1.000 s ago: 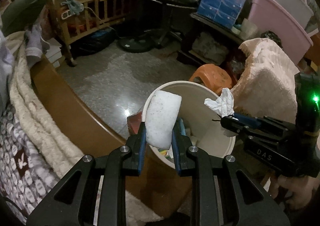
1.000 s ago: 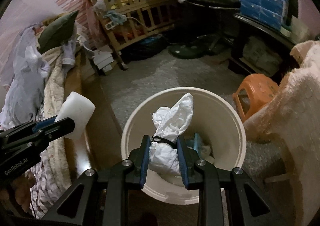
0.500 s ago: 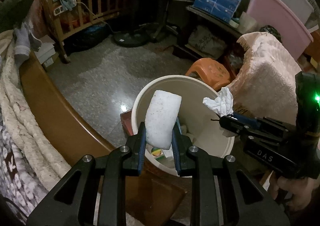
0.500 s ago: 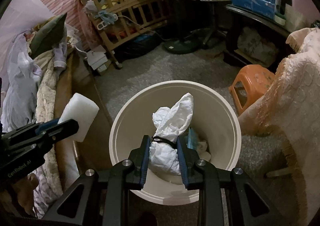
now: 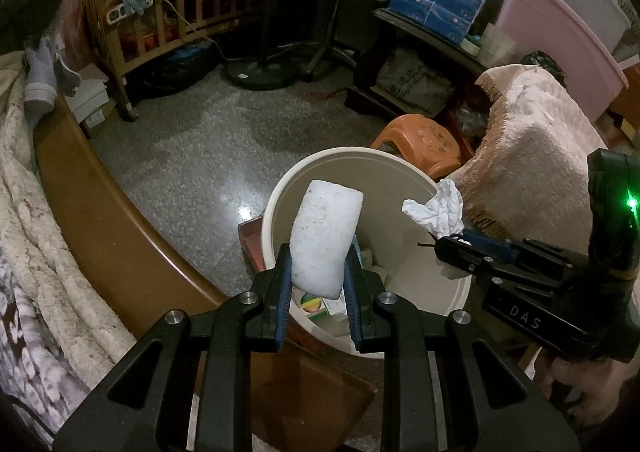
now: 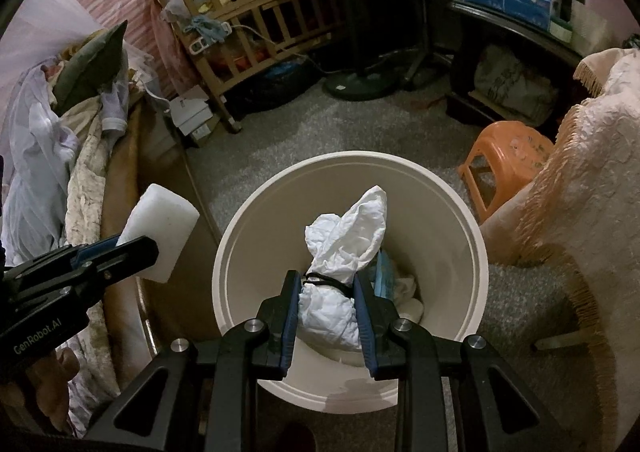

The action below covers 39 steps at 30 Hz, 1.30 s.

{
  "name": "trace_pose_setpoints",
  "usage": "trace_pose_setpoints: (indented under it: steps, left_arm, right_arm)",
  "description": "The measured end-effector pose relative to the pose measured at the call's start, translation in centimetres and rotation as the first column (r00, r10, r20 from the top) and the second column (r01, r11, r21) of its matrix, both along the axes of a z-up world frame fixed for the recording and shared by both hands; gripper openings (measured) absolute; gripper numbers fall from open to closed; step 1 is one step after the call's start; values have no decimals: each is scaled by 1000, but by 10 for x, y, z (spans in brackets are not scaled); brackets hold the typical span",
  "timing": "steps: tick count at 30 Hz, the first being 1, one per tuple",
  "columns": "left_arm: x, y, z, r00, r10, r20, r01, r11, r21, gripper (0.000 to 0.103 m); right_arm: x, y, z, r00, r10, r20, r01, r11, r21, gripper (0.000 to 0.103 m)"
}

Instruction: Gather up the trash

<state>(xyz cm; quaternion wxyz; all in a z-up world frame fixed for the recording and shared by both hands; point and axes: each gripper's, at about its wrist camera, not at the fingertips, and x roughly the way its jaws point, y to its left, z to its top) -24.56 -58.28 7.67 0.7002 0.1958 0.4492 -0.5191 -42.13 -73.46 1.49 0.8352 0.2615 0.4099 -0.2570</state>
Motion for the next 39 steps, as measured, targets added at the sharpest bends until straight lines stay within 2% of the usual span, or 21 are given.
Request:
trace_pose_setpoints:
  steps: [12,15,18,19,24,31,39]
  left_arm:
    - [1,-1,-3,1000,-5,-10,5,1000,-5,22]
    - [4,-2,-4,1000,-5,-27,4,1000,-18,27]
    - [5,-2,-4,999,-6,-52,4,1000,-26,35]
    - [6,-2,-3,998,-6,-56,5,1000,-27,39]
    - [9,5,0,999,8,-49,-9,1000,-23,39]
    - [21,30,11,997,76,27,-75,997,-17,39]
    - [56,84,16,977,195,82,-195,981,-8,39]
  right_arm:
    - [1,-3,-2,1000,-15,2,15,1000,4,25]
    - [2,-5,-3,999,-34,-6,33,999,-10,26]
    - [3,-7,-4,999,-53,-2,53,999,-4,42]
    - [2,-8,-4,998,-58,5,58,998,2,44]
    - [5,-7,-4,999,-53,2,53,998,16,44]
    - [22,12,7,1000,2,17,-2,1000,3,44]
    - [56,48,22,995,97,30,-97,995,-21,44]
